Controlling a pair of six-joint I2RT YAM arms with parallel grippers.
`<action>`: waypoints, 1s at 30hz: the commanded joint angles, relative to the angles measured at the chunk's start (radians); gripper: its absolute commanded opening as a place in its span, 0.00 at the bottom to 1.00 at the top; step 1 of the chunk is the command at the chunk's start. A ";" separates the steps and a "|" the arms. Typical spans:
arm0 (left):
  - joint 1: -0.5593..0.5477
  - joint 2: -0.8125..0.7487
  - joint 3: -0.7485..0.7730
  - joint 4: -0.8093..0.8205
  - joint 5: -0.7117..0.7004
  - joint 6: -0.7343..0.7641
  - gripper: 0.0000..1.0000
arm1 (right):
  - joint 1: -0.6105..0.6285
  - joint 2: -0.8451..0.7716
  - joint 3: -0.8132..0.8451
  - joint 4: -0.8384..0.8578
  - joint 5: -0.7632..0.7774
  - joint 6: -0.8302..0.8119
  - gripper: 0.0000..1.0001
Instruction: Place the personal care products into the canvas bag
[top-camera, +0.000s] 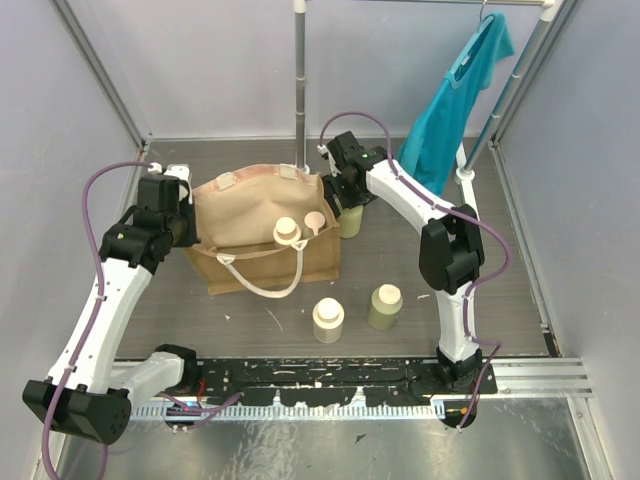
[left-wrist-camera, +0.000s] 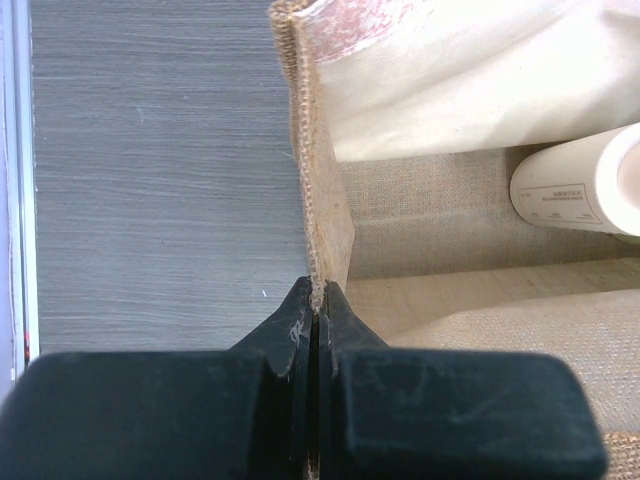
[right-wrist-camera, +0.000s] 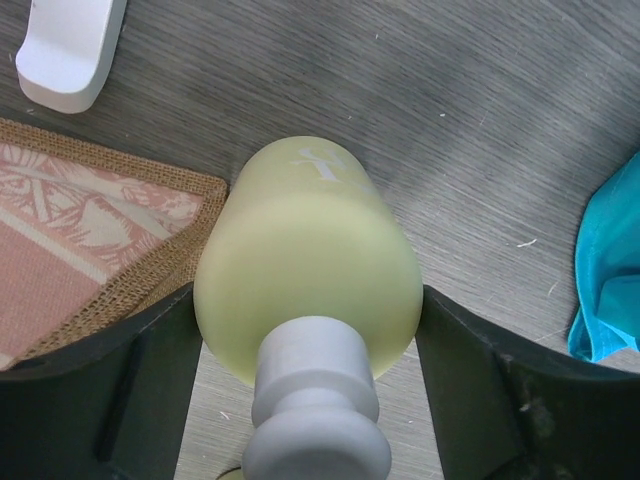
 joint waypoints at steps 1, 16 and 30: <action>0.002 -0.008 0.024 0.008 -0.023 0.006 0.06 | 0.021 -0.018 -0.014 0.011 -0.015 -0.023 0.65; 0.002 -0.008 0.018 0.011 -0.017 0.007 0.06 | 0.018 -0.068 0.035 -0.053 0.036 -0.004 0.14; 0.002 -0.014 0.021 0.012 -0.010 0.008 0.06 | 0.014 -0.127 0.429 -0.179 0.050 0.021 0.03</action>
